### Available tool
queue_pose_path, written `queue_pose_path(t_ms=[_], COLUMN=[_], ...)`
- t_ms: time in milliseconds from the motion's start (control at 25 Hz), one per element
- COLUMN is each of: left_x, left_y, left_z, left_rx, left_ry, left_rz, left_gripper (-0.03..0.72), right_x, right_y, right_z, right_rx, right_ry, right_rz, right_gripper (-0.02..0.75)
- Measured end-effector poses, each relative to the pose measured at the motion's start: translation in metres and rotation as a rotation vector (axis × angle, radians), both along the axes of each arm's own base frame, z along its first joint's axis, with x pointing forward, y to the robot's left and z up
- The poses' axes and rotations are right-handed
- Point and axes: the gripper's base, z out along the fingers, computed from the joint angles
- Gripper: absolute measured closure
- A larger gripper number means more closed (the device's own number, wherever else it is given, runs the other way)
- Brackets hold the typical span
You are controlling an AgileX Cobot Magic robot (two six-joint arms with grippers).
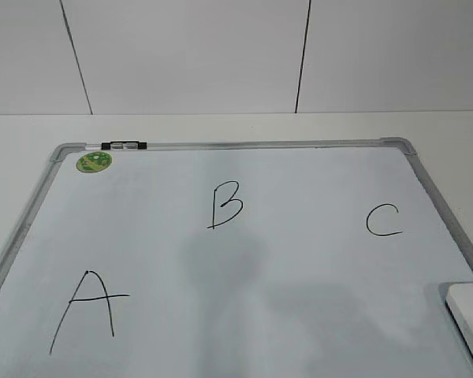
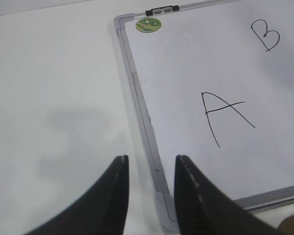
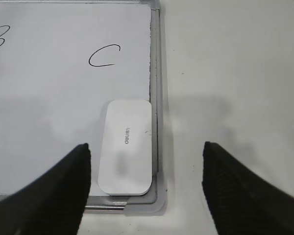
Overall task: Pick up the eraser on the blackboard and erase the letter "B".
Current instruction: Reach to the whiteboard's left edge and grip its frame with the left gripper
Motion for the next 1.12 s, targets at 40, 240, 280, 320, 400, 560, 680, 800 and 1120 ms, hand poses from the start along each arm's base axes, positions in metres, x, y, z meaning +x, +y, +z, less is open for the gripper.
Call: queue_pose_path(t_ms=[40, 240, 280, 320, 400, 560, 680, 800, 1120], left_x=[0.0, 0.0, 0.0, 0.0, 0.0, 0.0, 0.0, 0.0, 0.0], left_y=[0.0, 0.0, 0.0, 0.0, 0.0, 0.0, 0.0, 0.0, -0.0001], left_z=[0.0, 0.0, 0.0, 0.0, 0.0, 0.0, 0.0, 0.0, 0.0], left_rx=[0.0, 0.0, 0.0, 0.0, 0.0, 0.0, 0.0, 0.0, -0.001], left_ry=[0.0, 0.0, 0.0, 0.0, 0.0, 0.0, 0.0, 0.0, 0.0], left_rz=[0.0, 0.0, 0.0, 0.0, 0.0, 0.0, 0.0, 0.0, -0.001], left_gripper=[0.449, 0.449, 0.45, 0.449, 0.45, 0.449, 0.45, 0.449, 0.449], right_x=[0.0, 0.0, 0.0, 0.0, 0.0, 0.0, 0.0, 0.0, 0.0], right_y=[0.0, -0.0004, -0.001, -0.0014, -0.0019, -0.0021, -0.0021, -0.0021, -0.0019], right_z=[0.0, 0.0, 0.0, -0.0001, -0.0001, -0.0001, -0.0001, -0.0001, -0.0001], right_rx=[0.0, -0.004, -0.01, -0.014, -0.019, -0.021, -0.021, -0.021, -0.019], right_ry=[0.0, 0.0, 0.0, 0.0, 0.001, 0.001, 0.001, 0.001, 0.0], right_rz=[0.0, -0.003, -0.007, -0.009, -0.013, -0.014, -0.014, -0.014, -0.013], right_gripper=[0.169, 0.169, 0.169, 0.169, 0.169, 0.169, 0.169, 0.169, 0.169])
